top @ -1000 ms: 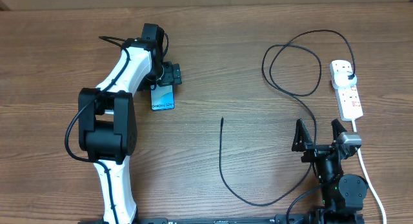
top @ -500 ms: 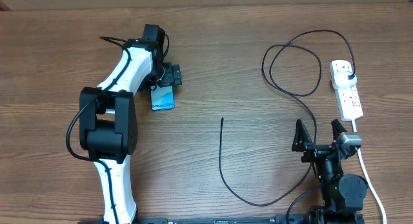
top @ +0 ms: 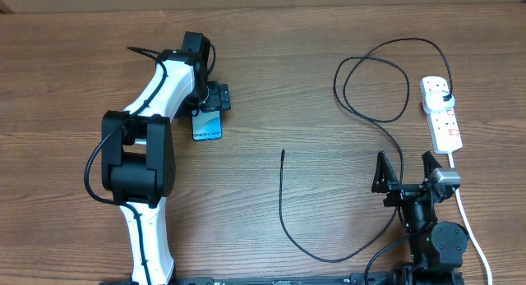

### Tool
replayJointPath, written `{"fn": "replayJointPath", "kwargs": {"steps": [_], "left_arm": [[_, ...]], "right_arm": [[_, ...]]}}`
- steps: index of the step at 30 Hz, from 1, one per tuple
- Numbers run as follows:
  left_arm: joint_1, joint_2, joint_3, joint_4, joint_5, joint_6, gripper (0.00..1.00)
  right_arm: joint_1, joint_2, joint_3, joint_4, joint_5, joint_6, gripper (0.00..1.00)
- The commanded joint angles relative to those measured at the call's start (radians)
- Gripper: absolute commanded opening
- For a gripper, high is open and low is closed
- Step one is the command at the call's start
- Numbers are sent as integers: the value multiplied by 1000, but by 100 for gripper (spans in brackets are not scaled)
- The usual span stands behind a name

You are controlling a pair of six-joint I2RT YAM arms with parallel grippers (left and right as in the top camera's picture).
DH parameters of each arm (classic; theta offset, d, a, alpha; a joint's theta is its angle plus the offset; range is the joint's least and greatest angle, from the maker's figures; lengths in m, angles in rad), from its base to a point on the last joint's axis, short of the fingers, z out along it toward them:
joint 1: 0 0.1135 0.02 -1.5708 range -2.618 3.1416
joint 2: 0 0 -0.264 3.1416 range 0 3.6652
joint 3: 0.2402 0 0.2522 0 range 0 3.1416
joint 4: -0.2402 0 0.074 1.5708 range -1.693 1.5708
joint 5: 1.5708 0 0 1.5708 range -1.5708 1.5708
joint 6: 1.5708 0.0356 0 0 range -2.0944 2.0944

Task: Plug charger to phone and switch on socket
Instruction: 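Close the left gripper on the phone's top edge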

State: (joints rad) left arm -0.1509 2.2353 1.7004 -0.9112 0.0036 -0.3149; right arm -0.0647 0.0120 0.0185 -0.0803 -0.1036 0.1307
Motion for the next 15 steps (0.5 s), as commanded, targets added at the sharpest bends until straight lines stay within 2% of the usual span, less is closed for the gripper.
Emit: {"fn": "replayJointPath", "kwargs": {"steps": [1, 15], "left_arm": [[-6, 48, -10, -7, -15, -3, 100], [-8, 48, -10, 23, -40, 24, 100]], "right_arm": [[4, -9, -11, 3, 10, -4, 100], [4, -9, -11, 3, 10, -4, 100]]}}
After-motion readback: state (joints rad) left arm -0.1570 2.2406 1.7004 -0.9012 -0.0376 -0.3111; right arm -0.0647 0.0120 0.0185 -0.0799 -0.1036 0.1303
